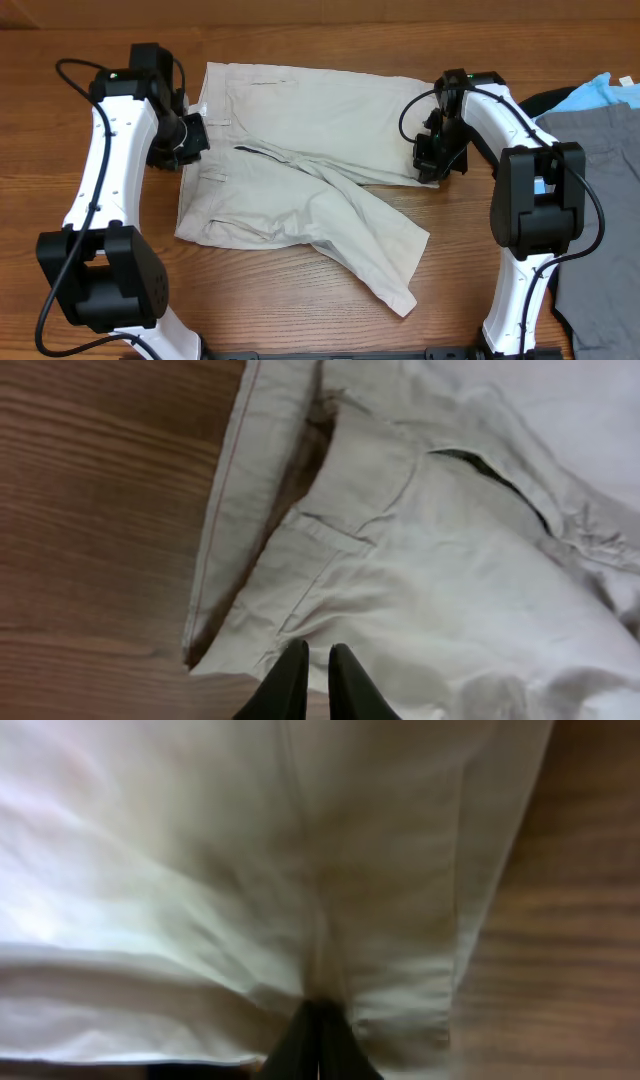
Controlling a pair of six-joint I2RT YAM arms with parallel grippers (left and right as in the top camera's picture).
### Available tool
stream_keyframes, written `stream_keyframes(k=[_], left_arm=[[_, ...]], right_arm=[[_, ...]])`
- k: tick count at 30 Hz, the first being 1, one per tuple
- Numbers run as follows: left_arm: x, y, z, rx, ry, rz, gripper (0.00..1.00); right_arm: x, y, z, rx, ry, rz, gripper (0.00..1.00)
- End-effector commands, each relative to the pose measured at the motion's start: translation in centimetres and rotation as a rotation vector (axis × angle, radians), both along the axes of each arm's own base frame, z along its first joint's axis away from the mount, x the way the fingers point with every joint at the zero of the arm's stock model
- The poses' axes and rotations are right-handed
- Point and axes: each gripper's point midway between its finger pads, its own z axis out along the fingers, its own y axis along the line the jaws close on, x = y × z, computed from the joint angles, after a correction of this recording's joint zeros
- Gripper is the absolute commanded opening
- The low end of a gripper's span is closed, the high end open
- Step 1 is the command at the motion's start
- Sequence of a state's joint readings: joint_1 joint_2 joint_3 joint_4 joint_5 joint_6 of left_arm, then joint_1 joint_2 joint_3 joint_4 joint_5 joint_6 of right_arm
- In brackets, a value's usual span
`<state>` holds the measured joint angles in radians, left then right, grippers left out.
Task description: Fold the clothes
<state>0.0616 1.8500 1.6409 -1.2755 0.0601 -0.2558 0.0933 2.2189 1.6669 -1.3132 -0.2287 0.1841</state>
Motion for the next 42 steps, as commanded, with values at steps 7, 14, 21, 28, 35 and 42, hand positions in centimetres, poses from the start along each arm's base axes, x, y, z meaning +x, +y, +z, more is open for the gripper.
stream_keyframes(k=[7,14,21,28,35,42], left_arm=[[-0.3,1.8,0.7,0.026,-0.004,0.048,0.2],[-0.2,1.8,0.7,0.026,-0.007,0.048,0.25],[-0.5,1.7,0.7,0.026,0.003,0.04,0.28],[-0.4,1.7,0.7,0.026,0.0,0.041,0.3],[-0.4,1.7,0.7,0.026,0.001,0.041,0.3],[-0.5,1.7,0.7,0.025,0.004,0.041,0.29]], right_arm=[[-1.8,-2.1,7.5,0.024,-0.031,-0.15,0.2],[-4.6,-2.4,8.3,0.039,0.048,-0.18,0.2],[-7.8,-0.2,4.9,0.215,0.175,-0.273,0.2],[-9.8,-1.1,3.0,0.258,0.235,-0.352,0.23],[-11.1,0.9,1.4,0.38,0.256,-0.403,0.36],[-11.8,1.3,0.6,0.407,0.263,-0.414,0.45]])
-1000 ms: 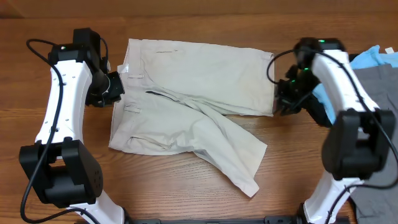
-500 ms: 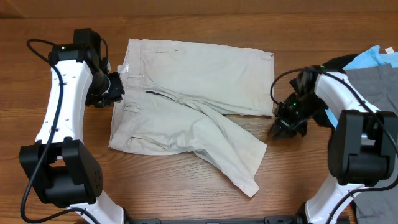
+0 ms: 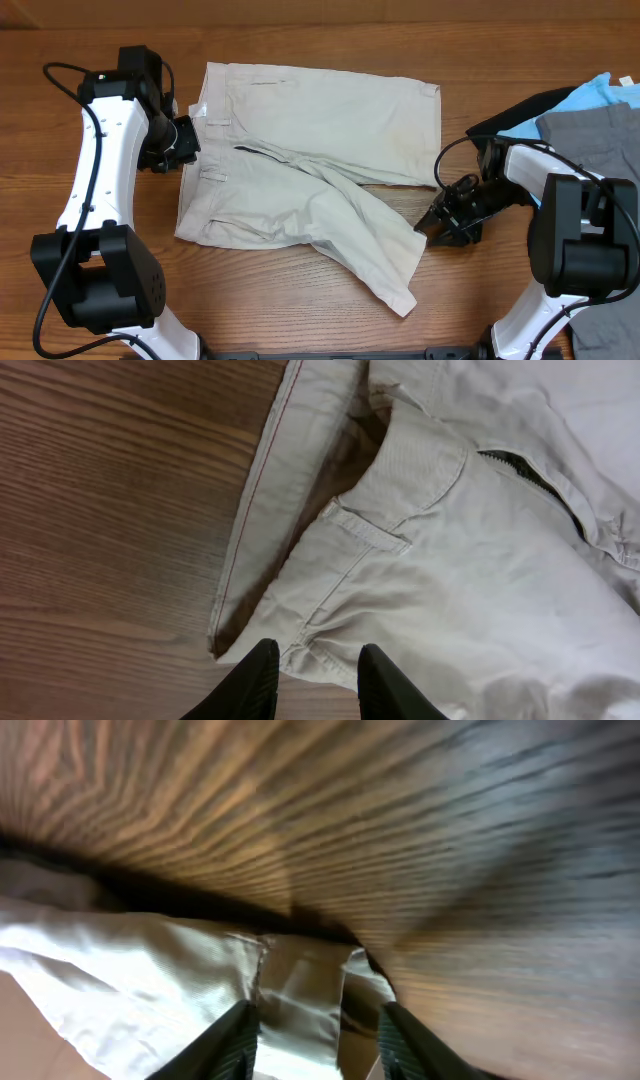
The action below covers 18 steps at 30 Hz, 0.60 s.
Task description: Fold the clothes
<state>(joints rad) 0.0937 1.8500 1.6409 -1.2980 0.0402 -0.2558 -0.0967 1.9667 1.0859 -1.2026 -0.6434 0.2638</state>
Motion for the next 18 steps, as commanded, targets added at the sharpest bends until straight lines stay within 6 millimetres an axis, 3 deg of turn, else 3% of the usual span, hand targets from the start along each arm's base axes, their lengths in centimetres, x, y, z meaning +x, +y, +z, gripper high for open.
stream_keyframes(k=[1,14,17,18], left_arm=[[0.1,0.3,0.7,0.008,-0.02,0.007,0.29],[0.2,0.1,0.7,-0.003,-0.024,0.006,0.29],[0.2,0.1,0.7,-0.003,-0.025,0.006,0.29],[0.2,0.1,0.7,-0.003,-0.025,0.006,0.29]], right_arm=[[-0.3,0.7,-0.1,0.039,0.006,-0.021,0.45],[1.7,1.1,-0.7,0.051,-0.026,-0.114,0.43],[1.9,0.9,-0.9,0.04,-0.04,-0.109,0.18],[2.1,0.9,-1.0,0.036,-0.051,-0.104,0.04]])
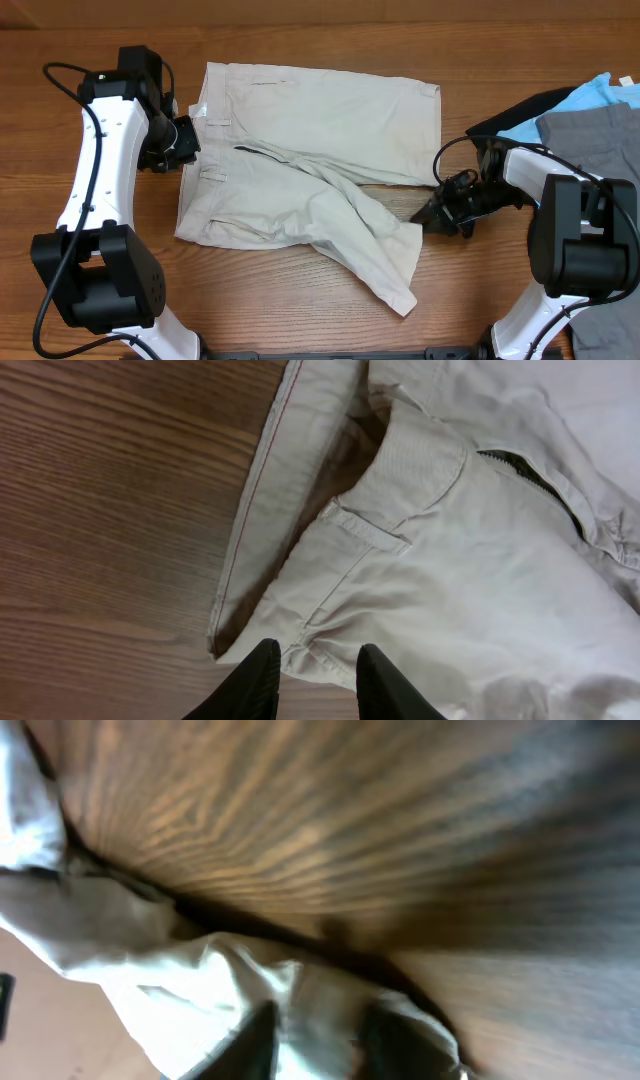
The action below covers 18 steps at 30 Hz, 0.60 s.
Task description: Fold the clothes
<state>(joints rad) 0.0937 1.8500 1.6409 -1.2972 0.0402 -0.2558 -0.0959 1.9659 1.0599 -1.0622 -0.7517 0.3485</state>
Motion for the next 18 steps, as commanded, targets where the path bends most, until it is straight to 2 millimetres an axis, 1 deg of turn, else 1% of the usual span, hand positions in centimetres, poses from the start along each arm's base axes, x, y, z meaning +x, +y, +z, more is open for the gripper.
stream_keyframes(k=[1,5,8,10,11,12,14,17,18], left_arm=[[0.2,0.1,0.7,-0.002,-0.024,0.006,0.29],[0.3,0.1,0.8,-0.002,-0.028,0.006,0.29],[0.5,0.1,0.8,-0.002,-0.035,0.006,0.24],[0.7,0.1,0.8,-0.002,-0.044,0.007,0.2],[0.8,0.1,0.8,-0.005,-0.05,0.006,0.19],[1.0,0.0,0.8,-0.009,-0.056,0.006,0.19],[1.2,-0.1,0.9,-0.015,-0.063,0.005,0.19],[1.3,-0.2,0.9,-0.027,-0.071,0.005,0.18],[1.4,-0.2,0.9,-0.026,-0.071,0.005,0.18]], right_arm=[[-0.2,-0.4,-0.7,-0.04,0.013,-0.002,0.04],[0.6,-1.8,-1.2,-0.133,-0.014,0.025,0.04],[2.0,-3.1,-1.0,-0.21,-0.046,0.043,0.04],[3.1,-3.9,-0.3,-0.248,-0.069,0.045,0.04],[4.1,-4.4,0.2,-0.267,-0.095,0.049,0.04],[5.2,-5.0,0.8,-0.297,-0.124,0.049,0.04],[6.5,-5.8,1.6,-0.331,-0.16,0.048,0.04],[8.7,-7.3,2.9,-0.414,-0.222,0.046,0.04],[9.0,-7.6,3.0,-0.429,-0.229,0.047,0.04]])
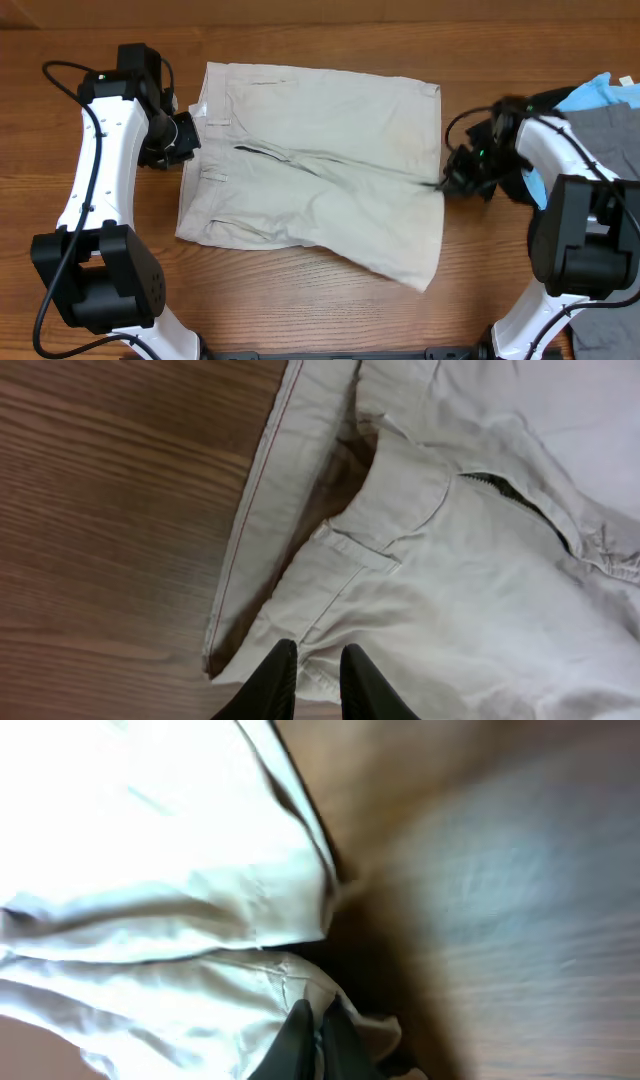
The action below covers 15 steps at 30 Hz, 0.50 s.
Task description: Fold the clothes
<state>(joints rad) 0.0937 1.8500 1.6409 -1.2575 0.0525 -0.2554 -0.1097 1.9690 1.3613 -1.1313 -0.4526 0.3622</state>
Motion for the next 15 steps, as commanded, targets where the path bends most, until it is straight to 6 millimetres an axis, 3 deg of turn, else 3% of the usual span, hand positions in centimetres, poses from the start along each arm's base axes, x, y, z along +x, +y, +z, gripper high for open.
stream_keyframes(k=[1,7,8,11,14,15], left_arm=[[0.4,0.0,0.8,-0.018,-0.032,0.008,0.18],[0.3,1.3,1.3,-0.047,-0.048,0.054,0.13],[0.3,1.6,1.7,-0.076,-0.064,0.065,0.13],[0.3,2.2,3.8,-0.182,-0.148,0.054,0.14],[-0.2,2.7,6.7,-0.279,-0.264,-0.004,0.18],[-0.7,3.1,8.4,-0.302,-0.324,-0.028,0.21]], right_arm=[[2.0,-2.8,0.7,-0.148,-0.058,0.002,0.04],[3.2,-4.9,0.3,-0.271,-0.104,0.008,0.04],[3.6,-5.0,0.3,-0.273,-0.124,0.022,0.09],[4.2,-5.0,0.8,-0.275,-0.154,0.044,0.4],[4.9,-5.1,2.3,-0.279,-0.178,0.069,0.51],[5.5,-5.3,3.9,-0.285,-0.19,0.071,0.54]])
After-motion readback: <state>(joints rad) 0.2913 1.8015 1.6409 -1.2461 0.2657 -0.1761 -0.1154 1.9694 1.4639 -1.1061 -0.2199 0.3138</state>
